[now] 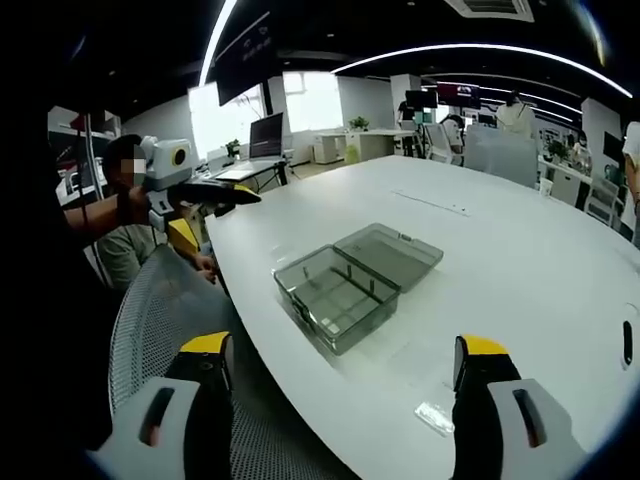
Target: Insert the divider into the dual guide fixture by aligning both edges with the guide slots and pushing it downward to the bottom, including one-sided entry, uneven engagement, binding, and posture correction.
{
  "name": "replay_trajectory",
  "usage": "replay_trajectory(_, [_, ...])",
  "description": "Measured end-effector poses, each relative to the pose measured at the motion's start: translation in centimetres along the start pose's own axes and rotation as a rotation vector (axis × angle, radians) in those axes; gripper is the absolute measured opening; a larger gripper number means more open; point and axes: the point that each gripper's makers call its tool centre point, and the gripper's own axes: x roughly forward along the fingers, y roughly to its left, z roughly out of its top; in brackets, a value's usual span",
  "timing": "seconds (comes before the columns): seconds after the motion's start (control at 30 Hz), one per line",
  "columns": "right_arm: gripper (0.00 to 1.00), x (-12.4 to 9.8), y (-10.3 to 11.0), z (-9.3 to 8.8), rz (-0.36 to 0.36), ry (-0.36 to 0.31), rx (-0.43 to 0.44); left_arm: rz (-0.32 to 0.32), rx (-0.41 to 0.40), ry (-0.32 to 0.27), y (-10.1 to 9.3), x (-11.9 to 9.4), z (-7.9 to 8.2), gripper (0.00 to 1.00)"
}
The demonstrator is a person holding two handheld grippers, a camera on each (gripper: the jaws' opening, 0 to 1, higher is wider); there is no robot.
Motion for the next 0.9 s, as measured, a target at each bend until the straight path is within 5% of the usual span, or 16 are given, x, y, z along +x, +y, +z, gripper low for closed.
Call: replay_trajectory(0.9, [0.83, -1.0, -1.9, -2.5, -0.119, 0.045, 0.071, -0.142, 0.021, 0.02, -2.8, 4.1, 0.1, 0.98])
